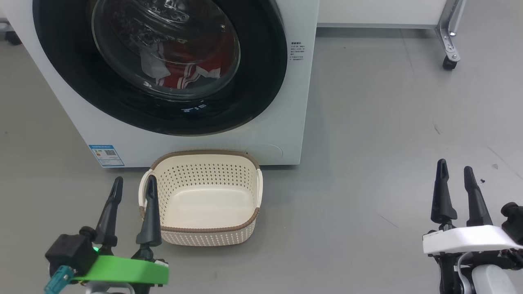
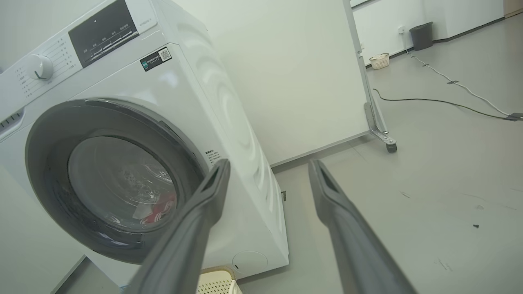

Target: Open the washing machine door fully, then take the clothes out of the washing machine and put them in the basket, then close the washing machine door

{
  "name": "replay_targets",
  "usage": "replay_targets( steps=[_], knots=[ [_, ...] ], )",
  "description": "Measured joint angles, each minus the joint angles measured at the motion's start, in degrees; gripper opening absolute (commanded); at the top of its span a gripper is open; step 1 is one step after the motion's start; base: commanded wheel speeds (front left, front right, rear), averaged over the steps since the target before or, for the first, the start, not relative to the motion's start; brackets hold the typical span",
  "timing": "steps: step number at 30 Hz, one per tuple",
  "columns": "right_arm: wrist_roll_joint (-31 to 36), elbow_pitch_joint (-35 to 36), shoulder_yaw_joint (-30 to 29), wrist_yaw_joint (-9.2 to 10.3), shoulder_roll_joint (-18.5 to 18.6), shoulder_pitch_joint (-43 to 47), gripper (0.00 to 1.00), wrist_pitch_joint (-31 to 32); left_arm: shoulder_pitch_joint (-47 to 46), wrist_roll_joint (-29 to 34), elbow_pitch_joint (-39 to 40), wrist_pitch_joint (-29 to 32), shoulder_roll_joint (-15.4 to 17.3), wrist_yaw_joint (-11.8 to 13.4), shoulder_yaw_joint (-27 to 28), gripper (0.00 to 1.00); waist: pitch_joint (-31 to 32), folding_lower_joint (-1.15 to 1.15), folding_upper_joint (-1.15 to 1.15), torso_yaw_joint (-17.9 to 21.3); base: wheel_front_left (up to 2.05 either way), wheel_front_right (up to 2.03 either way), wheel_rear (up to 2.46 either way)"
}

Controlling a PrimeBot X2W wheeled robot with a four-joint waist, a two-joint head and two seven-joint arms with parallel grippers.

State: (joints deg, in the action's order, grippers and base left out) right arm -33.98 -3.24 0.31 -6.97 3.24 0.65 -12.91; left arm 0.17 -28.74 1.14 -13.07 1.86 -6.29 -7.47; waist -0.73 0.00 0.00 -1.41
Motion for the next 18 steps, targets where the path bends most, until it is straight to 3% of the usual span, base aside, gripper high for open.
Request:
replay_targets(
  steps=[8, 18],
  knots=[
    [7.4, -2.0, 2.1, 0.07, 0.0, 1.5, 1.00, -1.4, 1.2, 8.8, -0.7, -1.4, 0.2, 1.8, -2.7, 1.00, 0.1, 0.00, 0.00, 0.0, 0.00, 0.00, 0.00],
    [8.1, -4.5, 2.3, 0.64, 0.0, 1.8, 1.00, -1.5, 2.3, 10.5, -4.5, -1.4, 0.6, 3.7, -4.7, 1.00, 0.1, 0.00, 0.00, 0.3, 0.00, 0.00, 0.00]
  ],
)
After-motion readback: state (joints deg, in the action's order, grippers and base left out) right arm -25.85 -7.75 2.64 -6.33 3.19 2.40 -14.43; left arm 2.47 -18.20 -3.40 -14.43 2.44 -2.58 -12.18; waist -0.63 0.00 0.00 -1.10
